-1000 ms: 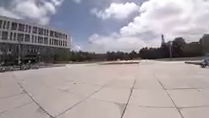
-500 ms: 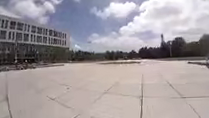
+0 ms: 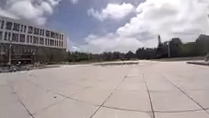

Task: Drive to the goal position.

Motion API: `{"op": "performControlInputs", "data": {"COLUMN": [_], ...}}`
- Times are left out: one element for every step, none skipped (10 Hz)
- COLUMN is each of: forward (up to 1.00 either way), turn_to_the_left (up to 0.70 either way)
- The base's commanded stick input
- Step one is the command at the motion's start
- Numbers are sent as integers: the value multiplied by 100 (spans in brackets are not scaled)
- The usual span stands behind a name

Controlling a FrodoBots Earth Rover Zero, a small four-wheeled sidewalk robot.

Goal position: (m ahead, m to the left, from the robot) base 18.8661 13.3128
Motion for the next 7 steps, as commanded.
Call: {"op": "performControlInputs", "data": {"forward": [100, 100, 100, 100, 100, 100, 100], "turn_to_the_left": [40, 21, 3, 0, 0, 0, 0]}}
